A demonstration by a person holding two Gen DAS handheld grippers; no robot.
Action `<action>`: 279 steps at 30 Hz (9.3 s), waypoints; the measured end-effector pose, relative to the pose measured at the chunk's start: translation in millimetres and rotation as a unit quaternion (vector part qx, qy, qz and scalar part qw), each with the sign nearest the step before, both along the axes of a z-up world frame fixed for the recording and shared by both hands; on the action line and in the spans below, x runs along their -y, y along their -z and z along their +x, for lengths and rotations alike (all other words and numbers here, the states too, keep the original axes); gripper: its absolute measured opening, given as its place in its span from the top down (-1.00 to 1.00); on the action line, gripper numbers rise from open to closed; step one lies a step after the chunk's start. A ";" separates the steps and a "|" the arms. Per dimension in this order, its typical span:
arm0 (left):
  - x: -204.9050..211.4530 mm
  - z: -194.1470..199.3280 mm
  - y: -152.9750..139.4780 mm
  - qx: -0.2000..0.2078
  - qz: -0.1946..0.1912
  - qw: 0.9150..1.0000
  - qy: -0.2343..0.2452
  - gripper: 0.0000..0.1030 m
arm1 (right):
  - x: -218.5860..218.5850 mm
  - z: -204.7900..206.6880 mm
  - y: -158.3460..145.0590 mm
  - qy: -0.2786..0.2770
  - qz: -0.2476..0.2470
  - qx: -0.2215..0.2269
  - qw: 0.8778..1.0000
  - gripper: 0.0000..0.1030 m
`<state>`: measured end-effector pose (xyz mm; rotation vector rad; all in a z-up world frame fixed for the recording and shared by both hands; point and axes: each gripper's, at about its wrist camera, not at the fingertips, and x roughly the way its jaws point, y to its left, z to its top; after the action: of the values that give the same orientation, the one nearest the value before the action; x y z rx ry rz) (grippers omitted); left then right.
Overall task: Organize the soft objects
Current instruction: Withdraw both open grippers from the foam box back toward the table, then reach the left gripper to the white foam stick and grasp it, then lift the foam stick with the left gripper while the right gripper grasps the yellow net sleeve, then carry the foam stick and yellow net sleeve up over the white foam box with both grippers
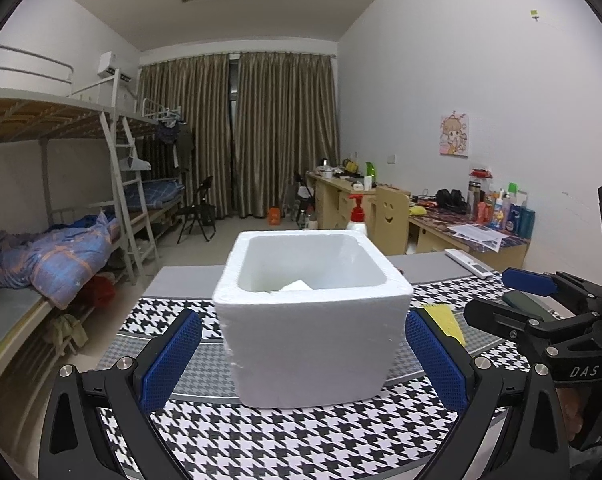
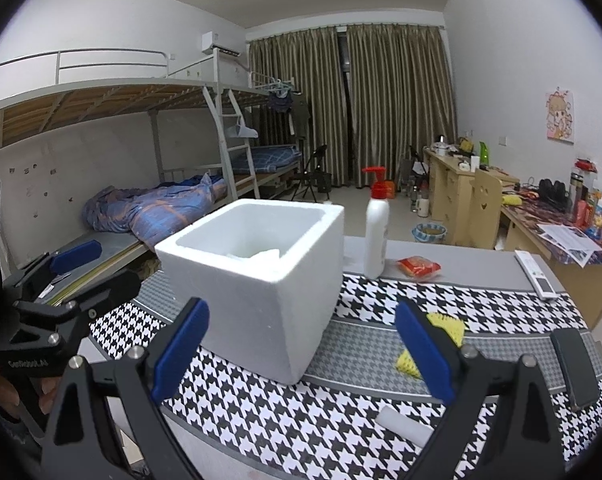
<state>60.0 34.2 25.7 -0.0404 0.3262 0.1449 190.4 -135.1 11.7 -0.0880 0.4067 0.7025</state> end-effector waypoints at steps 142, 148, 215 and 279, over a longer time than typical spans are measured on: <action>168.9 138.1 126.8 -0.259 0.058 0.934 0.239 0.77 | 148.2 95.4 66.9 0.142 -0.001 -0.130 0.981 -0.87; 164.1 137.7 122.8 -0.249 0.039 0.939 0.235 0.85 | 142.2 96.0 64.7 0.131 -0.004 -0.127 0.983 -0.87; 104.7 148.2 102.1 -0.210 -0.041 0.974 0.076 0.84 | 43.5 158.5 113.0 0.057 -0.117 -0.219 0.967 0.43; 100.7 73.9 12.6 -0.085 -0.011 0.988 0.130 0.84 | 79.6 46.0 12.5 0.098 -0.031 -0.069 0.992 0.80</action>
<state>134.0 -66.5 13.1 -0.0068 0.4995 -0.1156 236.4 -214.8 -0.8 -0.0570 0.5626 0.5044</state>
